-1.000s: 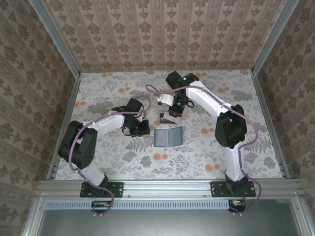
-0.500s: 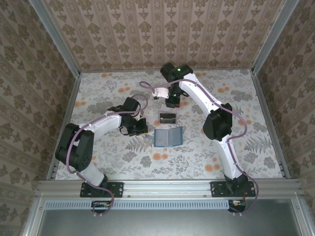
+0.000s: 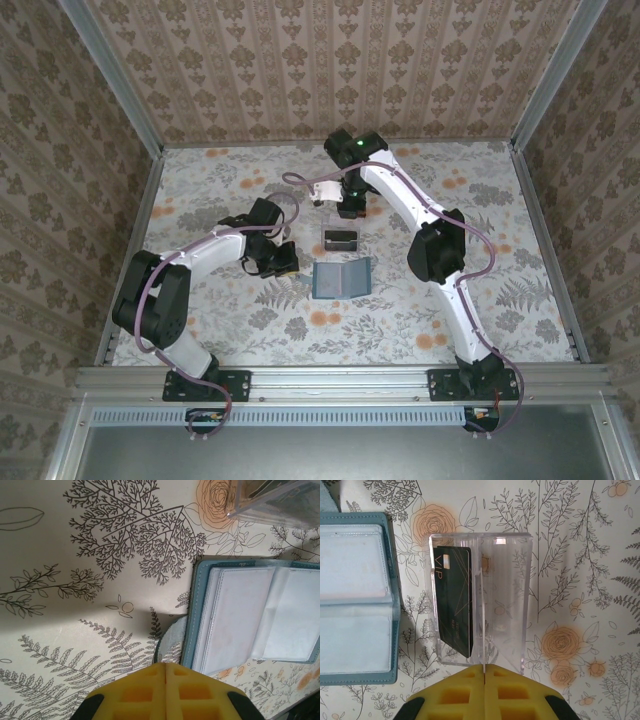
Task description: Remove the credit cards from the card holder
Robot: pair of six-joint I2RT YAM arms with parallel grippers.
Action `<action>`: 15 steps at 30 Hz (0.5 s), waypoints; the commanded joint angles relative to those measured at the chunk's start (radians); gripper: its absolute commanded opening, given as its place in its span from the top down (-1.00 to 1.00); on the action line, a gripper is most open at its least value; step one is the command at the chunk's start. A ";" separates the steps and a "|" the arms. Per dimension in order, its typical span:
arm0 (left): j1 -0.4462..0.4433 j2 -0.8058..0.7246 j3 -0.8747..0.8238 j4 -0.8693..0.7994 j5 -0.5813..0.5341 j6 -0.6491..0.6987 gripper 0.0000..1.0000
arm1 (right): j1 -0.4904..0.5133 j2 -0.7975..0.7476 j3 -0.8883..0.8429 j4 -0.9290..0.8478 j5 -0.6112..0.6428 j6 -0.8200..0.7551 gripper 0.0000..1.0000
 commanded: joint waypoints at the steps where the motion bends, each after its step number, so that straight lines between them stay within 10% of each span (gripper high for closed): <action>1: 0.006 0.005 0.023 -0.034 -0.009 0.008 0.84 | 0.009 0.018 0.033 -0.012 0.017 -0.044 1.00; 15: 0.008 -0.025 0.004 -0.035 -0.024 -0.002 0.84 | 0.016 0.093 0.064 -0.024 -0.012 -0.050 1.00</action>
